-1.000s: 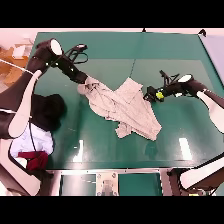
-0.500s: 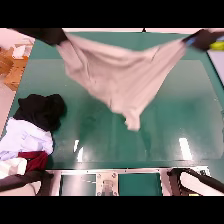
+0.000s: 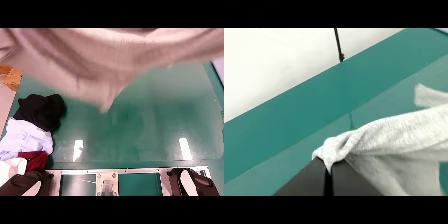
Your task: Fold the shirts.
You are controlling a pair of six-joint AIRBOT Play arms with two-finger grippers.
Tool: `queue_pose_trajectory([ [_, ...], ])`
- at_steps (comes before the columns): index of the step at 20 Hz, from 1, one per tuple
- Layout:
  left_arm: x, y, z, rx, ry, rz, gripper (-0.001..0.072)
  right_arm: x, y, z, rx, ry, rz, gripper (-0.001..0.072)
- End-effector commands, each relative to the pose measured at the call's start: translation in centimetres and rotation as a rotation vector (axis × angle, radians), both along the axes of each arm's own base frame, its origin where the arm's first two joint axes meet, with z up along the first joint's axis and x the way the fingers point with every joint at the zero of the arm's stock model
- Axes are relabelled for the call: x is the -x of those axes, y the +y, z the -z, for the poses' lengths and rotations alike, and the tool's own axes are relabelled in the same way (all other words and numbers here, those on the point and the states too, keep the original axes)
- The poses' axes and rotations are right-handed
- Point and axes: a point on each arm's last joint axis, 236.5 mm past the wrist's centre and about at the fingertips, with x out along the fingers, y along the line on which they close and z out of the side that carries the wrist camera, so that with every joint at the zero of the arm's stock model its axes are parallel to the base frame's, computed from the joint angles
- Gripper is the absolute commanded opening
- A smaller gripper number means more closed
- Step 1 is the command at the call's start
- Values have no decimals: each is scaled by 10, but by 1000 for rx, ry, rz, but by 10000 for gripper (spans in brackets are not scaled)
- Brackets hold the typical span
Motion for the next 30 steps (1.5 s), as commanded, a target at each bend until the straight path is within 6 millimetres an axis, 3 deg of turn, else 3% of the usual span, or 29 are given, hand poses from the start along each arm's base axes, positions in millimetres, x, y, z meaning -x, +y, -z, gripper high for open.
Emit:
queue_pose_trajectory([
  [1, 4, 15, 17, -42, 55, -53, 21, 12, -3, -8, 9, -45, 40, 10],
  [4, -23, 10, 51, -71, 154, -54, 22, -11, -12, 22, -32, 36, 29, 10],
  [6, -59, 2, 96, -117, 269, -43, 21, -46, -20, 68, -86, 153, 0, 10],
  [9, -134, -21, 193, -162, 473, -4, 22, -119, -34, 181, -175, 420, -54, 10],
  [12, -210, -69, 312, -121, 646, 113, 22, -184, -55, 311, -289, 679, -31, 11],
  [14, -254, -95, 383, -43, 719, 144, 21, -217, -68, 392, -361, 835, 2, 11],
  [16, -290, -105, 433, 16, 749, 117, 22, -238, -77, 452, -421, 947, 21, 10],
  [18, -310, -110, 456, 46, 753, 100, 22, -251, -83, 489, -452, 1008, 38, 11],
  [20, -314, -110, 465, 49, 762, 93, 24, -255, -84, 507, -461, 1043, 41, 12],
  [21, -313, -107, 464, 39, 763, 93, 108, -254, -86, 510, -462, 1049, 44, 72],
  [22, -310, -104, 459, 38, 788, 101, 466, -253, -90, 508, -459, 1051, 45, 168],
  [23, -304, -95, 454, 55, 838, 92, 578, -249, -93, 506, -451, 1063, 38, 229],
  [24, -295, -85, 448, 63, 901, 92, 578, -239, -99, 505, -441, 1093, 28, 264],
  [28, -245, -38, 435, 111, 1180, 108, 576, -179, -128, 510, -496, 1240, 18, 266],
  [30, -222, -20, 430, 192, 1305, 124, 538, -143, -150, 516, -566, 1277, 77, 267],
])
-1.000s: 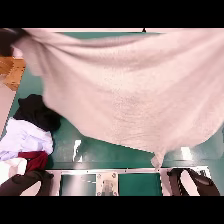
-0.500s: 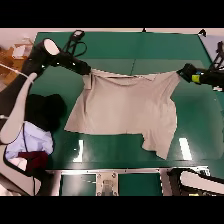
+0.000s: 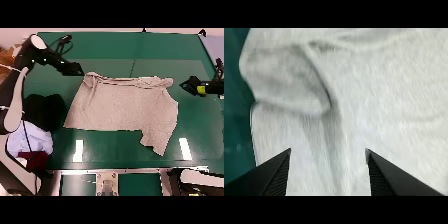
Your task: Fold the shirts.
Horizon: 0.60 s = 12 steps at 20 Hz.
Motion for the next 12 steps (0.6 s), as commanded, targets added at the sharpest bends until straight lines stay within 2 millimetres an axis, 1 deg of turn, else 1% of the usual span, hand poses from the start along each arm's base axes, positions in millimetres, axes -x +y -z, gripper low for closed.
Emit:
queue_pose_trajectory([
  [1, 44, 24, -19, 141, 225, -16, 538, 62, -27, 11, -63, 109, 79, 272],
  [2, 51, 26, -27, 203, 242, -34, 537, 78, -38, 15, -75, 119, 133, 301],
  [3, 62, 31, -31, 223, 253, -50, 467, 94, -46, 20, -85, 133, 180, 301],
  [4, 76, 37, -29, 222, 262, -50, 256, 110, -53, 27, -95, 154, 220, 301],
  [5, 91, 42, -27, 226, 274, -56, 216, 124, -54, 35, -112, 178, 246, 314],
  [6, 107, 46, -22, 229, 283, -73, 216, 138, -50, 45, -139, 213, 257, 349],
  [7, 122, 50, -14, 227, 284, -99, 216, 147, -42, 54, -168, 240, 261, 359],
  [9, 147, 61, 6, 223, 284, -184, 216, 163, -20, 74, -224, 302, 249, 358],
  [11, 167, 71, 26, 217, 285, -274, 218, 178, -4, 95, -263, 352, 261, 358],
  [12, 174, 75, 33, 213, 286, -297, 303, 182, -1, 103, -266, 363, 275, 358],
])
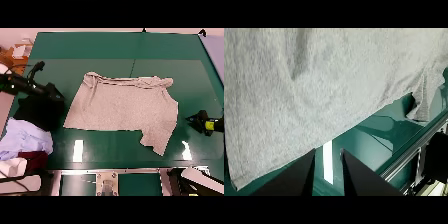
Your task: Fold the shirts.
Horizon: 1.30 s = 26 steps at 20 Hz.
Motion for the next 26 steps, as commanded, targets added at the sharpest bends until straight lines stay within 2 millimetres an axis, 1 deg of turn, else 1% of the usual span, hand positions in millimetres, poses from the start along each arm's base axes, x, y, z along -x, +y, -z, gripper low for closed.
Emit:
queue_pose_trajectory([
  [1, 32, 14, 31, -21, 15, -112, 422, 25, 19, 30, -47, 67, 39, 358],
  [2, 37, 13, 35, -17, 33, -111, 435, 24, 19, 35, -44, 68, 54, 358],
  [3, 40, 14, 39, -27, 43, -107, 435, 19, 19, 37, -47, 60, 65, 359],
  [7, 39, 14, 39, -24, 40, -115, 435, -16, 21, 50, -73, 9, 66, 358],
  [9, 38, 15, 39, -25, 41, -119, 436, -29, 29, 54, -122, 13, 27, 356],
  [10, 37, 15, 39, -27, 39, -122, 435, -32, 38, 55, -155, 23, -8, 342],
  [11, 36, 15, 40, -29, 35, -125, 435, -34, 47, 55, -172, 31, -44, 283],
  [12, 35, 16, 40, -32, 32, -129, 436, -35, 52, 53, -178, 31, -66, 178],
  [13, 35, 17, 40, -35, 30, -130, 436, -37, 53, 50, -183, 28, -78, 53],
  [14, 35, 17, 41, -35, 32, -128, 436, -40, 49, 45, -178, 19, -84, 12],
  [15, 36, 16, 40, -34, 34, -126, 436, -45, 36, 40, -152, 12, -76, 11],
  [17, 39, 16, 40, -32, 45, -121, 437, -52, 2, 28, -82, 22, -48, 11],
  [18, 41, 17, 43, -45, 54, -115, 436, -53, -13, 22, -48, 35, -41, 11],
  [19, 46, 21, 48, -77, 79, -115, 436, -51, -22, 20, -21, 50, -46, 11],
  [20, 50, 22, 54, -98, 103, -120, 436, -50, -26, 19, -3, 57, -56, 11],
  [22, 57, 13, 69, -108, 131, -133, 437, -50, -30, 20, 14, 59, -58, 10],
  [24, 67, -3, 87, -123, 161, -134, 436, -50, -30, 20, 15, 58, -58, 11],
  [26, 82, -21, 105, -146, 185, -113, 437, -51, -29, 19, 10, 53, -55, 11],
])
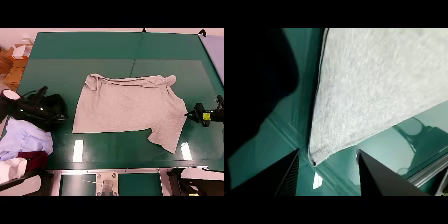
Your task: Fold the shirts.
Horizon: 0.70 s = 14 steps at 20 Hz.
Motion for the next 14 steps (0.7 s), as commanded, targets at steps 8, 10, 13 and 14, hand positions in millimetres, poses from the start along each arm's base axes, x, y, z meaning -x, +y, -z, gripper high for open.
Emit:
queue_pose_trajectory([
  [8, 35, -55, 49, -67, 42, 30, 434, 0, -3, -2, 4, 5, -1, 11],
  [10, 28, -64, 42, -20, 14, 22, 143, 1, -2, -2, 1, 7, -4, 10],
  [13, 17, -62, 42, -33, -28, 9, 22, 3, 3, -3, -15, 12, -17, 11],
  [14, 13, -62, 40, -33, -47, 20, 21, 4, 6, -5, -29, 12, -22, 10],
])
